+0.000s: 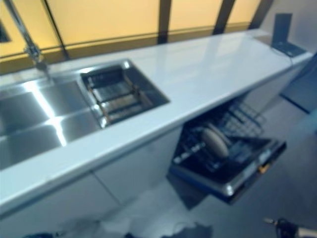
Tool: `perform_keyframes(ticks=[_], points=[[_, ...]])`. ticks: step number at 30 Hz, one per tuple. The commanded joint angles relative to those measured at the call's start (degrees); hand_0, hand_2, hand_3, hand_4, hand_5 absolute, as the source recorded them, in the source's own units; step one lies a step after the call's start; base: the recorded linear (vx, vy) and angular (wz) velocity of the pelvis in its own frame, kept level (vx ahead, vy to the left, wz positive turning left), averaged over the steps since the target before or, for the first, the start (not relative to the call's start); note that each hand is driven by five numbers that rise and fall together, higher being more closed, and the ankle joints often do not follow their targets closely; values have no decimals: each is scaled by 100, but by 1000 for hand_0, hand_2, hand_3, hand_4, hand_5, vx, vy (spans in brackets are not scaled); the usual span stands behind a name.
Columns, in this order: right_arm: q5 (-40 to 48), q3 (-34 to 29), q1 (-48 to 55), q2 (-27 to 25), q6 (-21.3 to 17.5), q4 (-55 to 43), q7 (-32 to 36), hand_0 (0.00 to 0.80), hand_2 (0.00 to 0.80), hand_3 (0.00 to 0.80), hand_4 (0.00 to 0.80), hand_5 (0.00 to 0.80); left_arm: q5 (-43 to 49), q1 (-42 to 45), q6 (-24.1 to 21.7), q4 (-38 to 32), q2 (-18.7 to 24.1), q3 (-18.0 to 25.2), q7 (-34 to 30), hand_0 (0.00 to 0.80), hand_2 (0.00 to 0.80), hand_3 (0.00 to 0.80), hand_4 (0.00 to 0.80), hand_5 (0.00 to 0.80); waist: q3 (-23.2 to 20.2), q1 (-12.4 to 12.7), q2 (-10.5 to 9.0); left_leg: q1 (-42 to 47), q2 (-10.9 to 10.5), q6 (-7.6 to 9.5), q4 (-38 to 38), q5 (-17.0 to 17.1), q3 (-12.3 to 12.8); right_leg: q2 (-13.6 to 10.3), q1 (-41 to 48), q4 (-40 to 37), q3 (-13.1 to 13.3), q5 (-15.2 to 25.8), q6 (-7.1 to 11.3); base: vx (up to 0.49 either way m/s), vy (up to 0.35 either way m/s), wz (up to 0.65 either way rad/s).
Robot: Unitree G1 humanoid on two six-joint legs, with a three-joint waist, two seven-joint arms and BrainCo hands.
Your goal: Take plates into dishwasher
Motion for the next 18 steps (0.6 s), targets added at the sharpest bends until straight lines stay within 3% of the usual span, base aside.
perform_keyframes(ticks=[1, 3, 7, 12, 14, 15, 16, 18], points=[[687, -237, -57, -215, -122, -203, -450, 0, 0, 0, 0, 0, -144, -66, -213, 66, -329, 17, 180, 0, 0, 0, 0, 0, 359, -81, 153, 353, 164, 258, -636, -29, 227, -84, 81, 480, 184, -341, -209, -259, -136, 7], [769, -279, -168, -185, -140, -125, -558, 0, 0, 0, 0, 0, -121, -116, -327, 94, -454, -79, 222, 0, 0, 0, 0, 0, 348, -152, 239, 323, 120, 233, -915, 194, 257, -99, 33, 472, 90, -383, -256, -226, -130, 4], [1040, -152, -312, -37, -209, -134, -772, 0, 0, 0, 0, 0, -33, -258, -321, 156, -421, -242, 192, 0, 0, 0, 0, 0, 451, -210, 435, 290, 85, 171, -973, 286, 190, -164, -158, 976, -13, -682, -358, -191, -143, 5], [1672, -18, -367, 66, -159, -149, -978, 0, 0, 0, 0, 0, -365, -91, -366, 408, -352, -268, 197, 0, 0, 0, 0, 0, 716, -248, 695, 77, 152, -74, -1037, 709, -193, -78, -576, 2006, -112, -1308, -817, -208, -258, 19], [2047, -116, -310, 87, -207, -163, -982, 0, 0, 0, 0, 0, -610, 225, -494, 372, -551, -24, 178, 0, 0, 0, 0, 0, 740, -325, 799, 339, 291, -188, -2099, 1104, 49, 111, -522, 1851, -162, -1242, -935, -95, -221, 16], [2208, -156, -292, 139, -277, -197, -1036, 0, 0, 0, 0, 0, -542, 293, -509, 329, -654, 44, 163, 0, 0, 0, 0, 0, 757, -341, 806, 299, 276, -178, -2102, 1085, 90, 183, -451, 1728, -154, -1180, -932, -137, -205, 27], [2846, -216, -265, 248, -458, -319, -1129, 0, 0, 0, 0, 0, -475, 352, -478, 282, -836, 86, 188, 0, 0, 0, 0, 0, 783, -382, 785, 390, 232, -78, -1982, 987, 325, 253, -313, 1460, -103, -1065, -929, -89, -145, 55], [3415, -348, -260, 406, -659, -377, -1085, 0, 0, 0, 0, 0, -437, 343, -542, 387, -948, 161, 135, 0, 0, 0, 0, 0, 691, -379, 679, 466, 185, 43, -934, 454, 621, 150, -218, 1087, -76, -875, -903, -56, -75, 55]])
